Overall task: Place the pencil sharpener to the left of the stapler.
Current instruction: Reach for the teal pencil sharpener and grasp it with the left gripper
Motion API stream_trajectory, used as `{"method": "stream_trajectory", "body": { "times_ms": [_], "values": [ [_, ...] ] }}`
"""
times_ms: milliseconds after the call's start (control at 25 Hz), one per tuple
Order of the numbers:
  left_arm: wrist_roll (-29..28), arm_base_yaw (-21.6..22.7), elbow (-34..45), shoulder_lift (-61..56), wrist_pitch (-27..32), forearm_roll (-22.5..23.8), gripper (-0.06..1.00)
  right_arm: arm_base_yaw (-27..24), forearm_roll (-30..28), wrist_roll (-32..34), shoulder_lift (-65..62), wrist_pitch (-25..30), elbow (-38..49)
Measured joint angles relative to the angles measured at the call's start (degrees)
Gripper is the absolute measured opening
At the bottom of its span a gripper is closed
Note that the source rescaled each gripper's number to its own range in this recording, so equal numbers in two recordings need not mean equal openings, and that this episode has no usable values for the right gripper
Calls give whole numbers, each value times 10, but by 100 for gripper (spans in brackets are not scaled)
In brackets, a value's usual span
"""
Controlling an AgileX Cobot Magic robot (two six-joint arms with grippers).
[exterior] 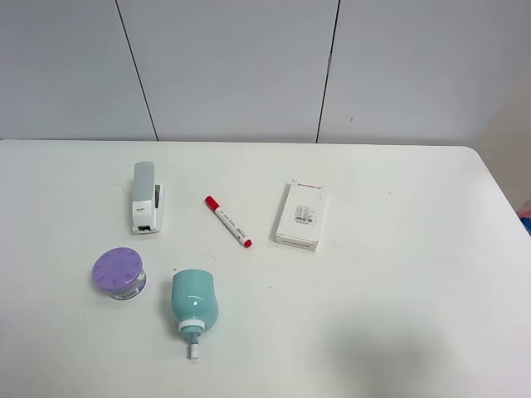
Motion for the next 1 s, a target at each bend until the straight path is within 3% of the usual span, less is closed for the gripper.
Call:
{"method": "stream_trajectory", "body": {
  "times_ms": [720,840,1000],
  "values": [
    [0,0,-4,6,-4,2,99,0,0,0,0,0,0],
    [0,-6,-28,50,-55,-14,99,0,0,0,0,0,0],
    [-20,-16,-83,198,-133,-86,99,0,0,0,0,0,0]
  ]
}}
